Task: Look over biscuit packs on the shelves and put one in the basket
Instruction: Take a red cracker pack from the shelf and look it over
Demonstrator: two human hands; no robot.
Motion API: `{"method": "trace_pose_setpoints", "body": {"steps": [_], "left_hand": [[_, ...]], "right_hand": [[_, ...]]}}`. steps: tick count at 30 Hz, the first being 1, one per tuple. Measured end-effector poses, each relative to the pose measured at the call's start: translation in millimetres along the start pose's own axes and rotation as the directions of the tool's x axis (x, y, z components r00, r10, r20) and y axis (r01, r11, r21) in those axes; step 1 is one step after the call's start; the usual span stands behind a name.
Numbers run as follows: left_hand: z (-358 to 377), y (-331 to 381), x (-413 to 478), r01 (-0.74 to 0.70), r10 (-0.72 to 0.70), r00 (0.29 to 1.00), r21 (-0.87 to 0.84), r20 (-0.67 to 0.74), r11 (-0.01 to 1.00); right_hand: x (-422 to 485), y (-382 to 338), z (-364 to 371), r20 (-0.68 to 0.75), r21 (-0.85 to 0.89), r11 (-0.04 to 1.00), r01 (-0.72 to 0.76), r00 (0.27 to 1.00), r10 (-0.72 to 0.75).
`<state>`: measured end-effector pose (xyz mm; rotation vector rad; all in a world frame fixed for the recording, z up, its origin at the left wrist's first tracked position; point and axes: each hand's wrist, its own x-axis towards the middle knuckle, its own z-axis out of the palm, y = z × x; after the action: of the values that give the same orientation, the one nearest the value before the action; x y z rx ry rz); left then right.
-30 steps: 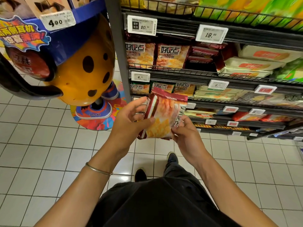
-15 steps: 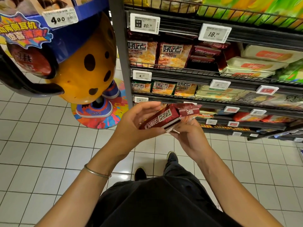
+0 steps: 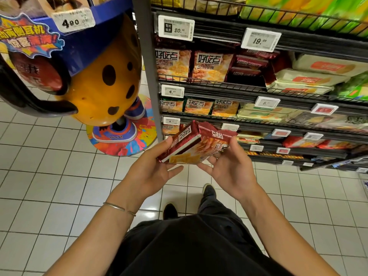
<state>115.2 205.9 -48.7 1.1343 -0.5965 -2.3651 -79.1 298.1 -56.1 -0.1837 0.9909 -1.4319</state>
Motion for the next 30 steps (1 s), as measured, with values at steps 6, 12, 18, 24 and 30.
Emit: {"method": "trace_pose_setpoints", "body": {"steps": [6,12,18,24,30], "left_hand": [[-2,-4,1,0.043,-0.043,0.999,-0.095,-0.004,0.995],[-5,-3,0,0.049,-0.052,0.998,-0.083,-0.034,0.995],[-15,1,3,0.11,-0.116,0.99,-0.082,-0.074,0.991],[-9,1,3,0.149,-0.135,0.983,0.109,-0.124,0.983],[-2,-6,0,0.158,-0.144,0.984,0.146,-0.106,0.977]], "right_hand": [[1,-1,1,-0.064,-0.075,0.997,-0.003,0.998,-0.002],[2,0,-3,-0.057,-0.111,0.993,-0.028,0.998,0.022],[3,-4,-4,-0.06,-0.161,0.986,-0.052,0.997,0.042],[8,-12,-4,-0.135,-0.354,0.92,-0.166,0.983,0.126],[10,-18,-10,-0.156,-0.425,0.877,-0.225,0.972,0.174]]}}
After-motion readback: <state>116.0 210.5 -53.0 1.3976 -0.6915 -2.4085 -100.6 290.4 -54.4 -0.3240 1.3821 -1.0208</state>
